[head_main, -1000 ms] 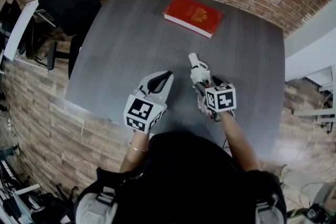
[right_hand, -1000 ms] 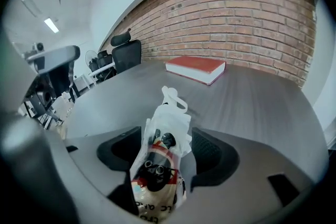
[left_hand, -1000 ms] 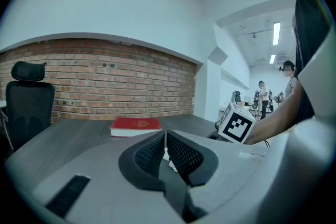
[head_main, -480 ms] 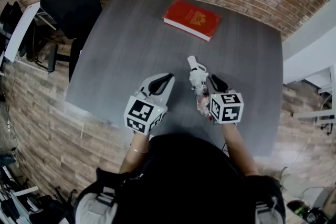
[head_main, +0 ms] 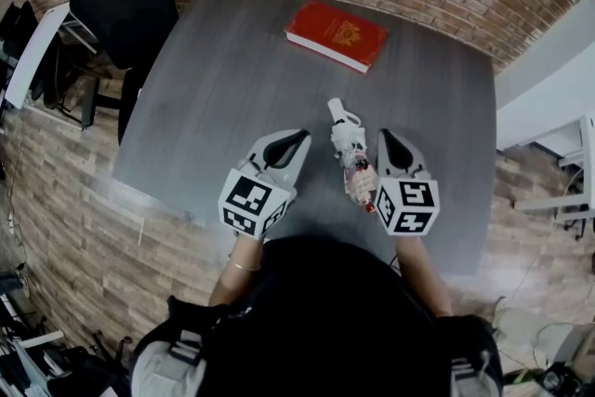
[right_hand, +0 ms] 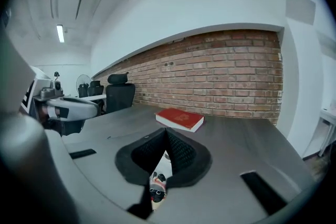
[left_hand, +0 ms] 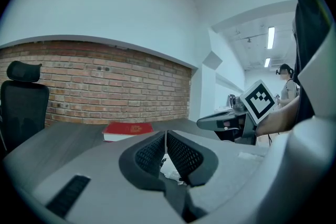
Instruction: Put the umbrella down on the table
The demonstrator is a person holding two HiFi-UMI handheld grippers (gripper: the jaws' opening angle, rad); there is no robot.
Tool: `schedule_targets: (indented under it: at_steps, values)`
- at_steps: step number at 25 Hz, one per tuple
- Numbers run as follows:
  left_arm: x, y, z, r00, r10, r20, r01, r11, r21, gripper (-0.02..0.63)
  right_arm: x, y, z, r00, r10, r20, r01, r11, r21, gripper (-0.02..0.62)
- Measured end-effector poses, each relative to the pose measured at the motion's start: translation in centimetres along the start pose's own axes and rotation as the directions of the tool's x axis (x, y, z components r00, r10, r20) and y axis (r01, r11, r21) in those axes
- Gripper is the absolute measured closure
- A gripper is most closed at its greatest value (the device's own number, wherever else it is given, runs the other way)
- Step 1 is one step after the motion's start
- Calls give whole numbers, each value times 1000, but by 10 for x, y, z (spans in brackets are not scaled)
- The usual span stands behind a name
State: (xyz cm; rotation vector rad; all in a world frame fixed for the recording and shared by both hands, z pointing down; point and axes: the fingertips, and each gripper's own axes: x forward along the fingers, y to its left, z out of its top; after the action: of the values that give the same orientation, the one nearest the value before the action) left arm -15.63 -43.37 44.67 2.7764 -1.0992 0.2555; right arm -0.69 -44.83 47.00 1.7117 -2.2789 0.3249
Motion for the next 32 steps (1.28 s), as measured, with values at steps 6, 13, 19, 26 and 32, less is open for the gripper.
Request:
schedule_targets:
  at_steps: [6,13,19,26,32]
  values:
    - [0,-1,2,1000,-2,3,1,1000,3,604,-9,-1,14,997,-24,68,25,1000,-17,597]
    - [0,-2,1,1000,-2,0,2,1000,5,604,-12,-3,8,998,-6,56,3,998,67,597]
    - [1,0,2,1000,-3,-1,3,1000,4,604,-9,-5,4,999,0,36,-4,993,114,597]
    - [3,1,0,1000,-7,-7,7,1000,2,604,-6,-6,3,1000,1,28,-4,994,106,597]
    - [2,1,-1,1000,-10,-14,10,1000,-5,604,-7,-1,9,999,8,32,-10,998,69,597]
